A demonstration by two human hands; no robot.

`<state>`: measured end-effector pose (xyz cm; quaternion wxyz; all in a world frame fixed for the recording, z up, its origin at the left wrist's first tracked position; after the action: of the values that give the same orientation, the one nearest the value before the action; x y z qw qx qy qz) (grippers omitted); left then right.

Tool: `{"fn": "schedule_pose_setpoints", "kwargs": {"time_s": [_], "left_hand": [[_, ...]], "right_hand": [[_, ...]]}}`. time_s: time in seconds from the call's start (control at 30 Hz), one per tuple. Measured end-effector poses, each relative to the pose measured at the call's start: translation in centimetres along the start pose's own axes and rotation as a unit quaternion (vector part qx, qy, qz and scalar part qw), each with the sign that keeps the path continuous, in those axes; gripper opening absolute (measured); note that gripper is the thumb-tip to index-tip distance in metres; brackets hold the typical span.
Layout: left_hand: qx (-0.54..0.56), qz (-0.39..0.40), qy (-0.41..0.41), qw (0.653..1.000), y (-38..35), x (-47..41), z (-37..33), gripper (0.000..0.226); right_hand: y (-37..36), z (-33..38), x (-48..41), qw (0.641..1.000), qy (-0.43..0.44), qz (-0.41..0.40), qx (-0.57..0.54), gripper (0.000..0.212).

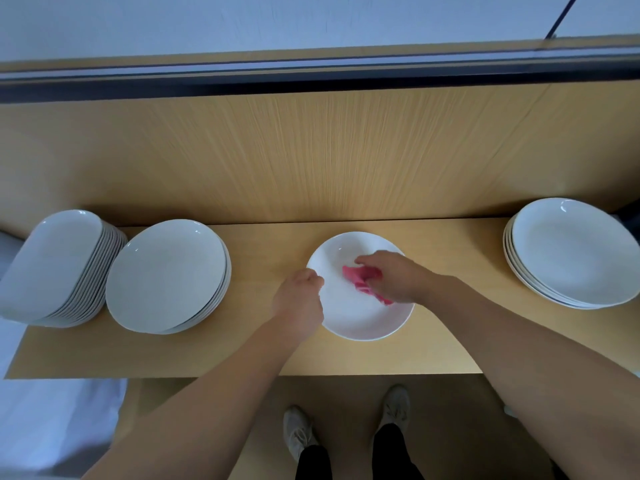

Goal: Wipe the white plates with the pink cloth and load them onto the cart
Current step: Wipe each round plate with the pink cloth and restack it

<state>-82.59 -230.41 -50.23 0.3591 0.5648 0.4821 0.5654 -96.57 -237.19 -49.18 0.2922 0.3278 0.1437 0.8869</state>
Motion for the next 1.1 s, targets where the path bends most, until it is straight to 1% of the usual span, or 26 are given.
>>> {"fn": "schedule_pose_setpoints", "kwargs": {"time_s": [0.03,0.1,0.13,0.17,0.2,0.23,0.3,0.33,0.4,0.47,0.6,0.7,0.73,0.83,0.9,1.1], "left_hand": [[-0.013,-0.012,-0.026,0.999,0.1,0.2,-0.5,0.035],[-0.04,-0.019,-0.087,0.995,-0.1,0.6,-1.7,0.032],[-0.044,-0.006,-0.108,0.993,-0.5,0.7,-2.1,0.03],[-0.044,0.018,-0.12,0.992,-1.0,0.8,-2.3,0.029],[-0.048,0.046,-0.131,0.989,-1.7,0.9,-2.4,0.03],[-0.06,0.07,-0.146,0.985,-2.3,1.0,-2.5,0.033],[-0.095,0.102,-0.182,0.973,-3.0,1.2,-2.8,0.041],[-0.108,0.109,-0.199,0.968,-3.0,1.3,-2.9,0.044],[-0.12,0.118,-0.227,0.959,-3.0,1.5,-3.1,0.052],[-0.125,0.125,-0.238,0.955,-3.2,1.6,-2.9,0.06],[-0.125,0.109,-0.247,0.955,-3.3,1.5,-3.1,0.051],[-0.128,0.101,-0.252,0.954,-3.3,1.5,-3.2,0.05],[-0.129,0.103,-0.251,0.954,-3.4,1.4,-3.1,0.05],[-0.137,0.105,-0.253,0.952,-3.3,1.4,-3.2,0.05],[-0.144,0.105,-0.259,0.949,-3.3,1.4,-3.3,0.05],[-0.159,0.096,-0.264,0.947,-3.3,1.5,-3.5,0.048]], "right_hand": [[0.6,0.0,-0.7,0.997,0.007,-0.031,0.068,0.026],[1.7,-0.1,-1.2,0.974,0.025,-0.102,0.199,0.03],[1.9,-0.2,-1.1,0.962,0.039,-0.127,0.237,0.034],[1.8,-0.2,-1.0,0.954,0.06,-0.135,0.26,0.037],[1.3,-0.2,-1.0,0.948,0.081,-0.124,0.282,0.04],[0.5,-0.4,-0.8,0.94,0.093,-0.096,0.314,0.045],[-0.9,-1.3,-1.0,0.92,0.095,-0.051,0.376,0.057],[-1.2,-1.5,-1.3,0.917,0.097,-0.045,0.384,0.06],[-1.4,-1.4,-1.9,0.918,0.093,-0.048,0.381,0.054],[-1.7,-0.5,-2.3,0.909,0.092,-0.054,0.404,0.05],[-2.9,2.8,-3.1,0.908,0.153,-0.06,0.385,0.051],[-4.8,3.1,-3.9,0.878,0.17,-0.009,0.448,0.052],[-5.1,2.7,-4.0,0.875,0.17,0.006,0.454,0.053],[-4.6,1.3,-3.9,0.871,0.161,0.021,0.463,0.059],[-3.7,0.7,-3.6,0.867,0.137,0.028,0.479,0.061],[-1.6,0.6,-2.9,0.88,0.055,-0.001,0.472,0.063]]}}
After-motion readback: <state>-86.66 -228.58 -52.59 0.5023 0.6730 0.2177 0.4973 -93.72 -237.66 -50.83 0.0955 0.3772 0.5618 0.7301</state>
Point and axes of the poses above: each hand's wrist, its own x-axis away from the middle knuckle, its own y-axis out of the back of the hand, z = x × y, the point moved 9 cm from there along -x, towards the middle knuckle, and after that the axes turned 12 degrees about -x, right-handed, at the moved point
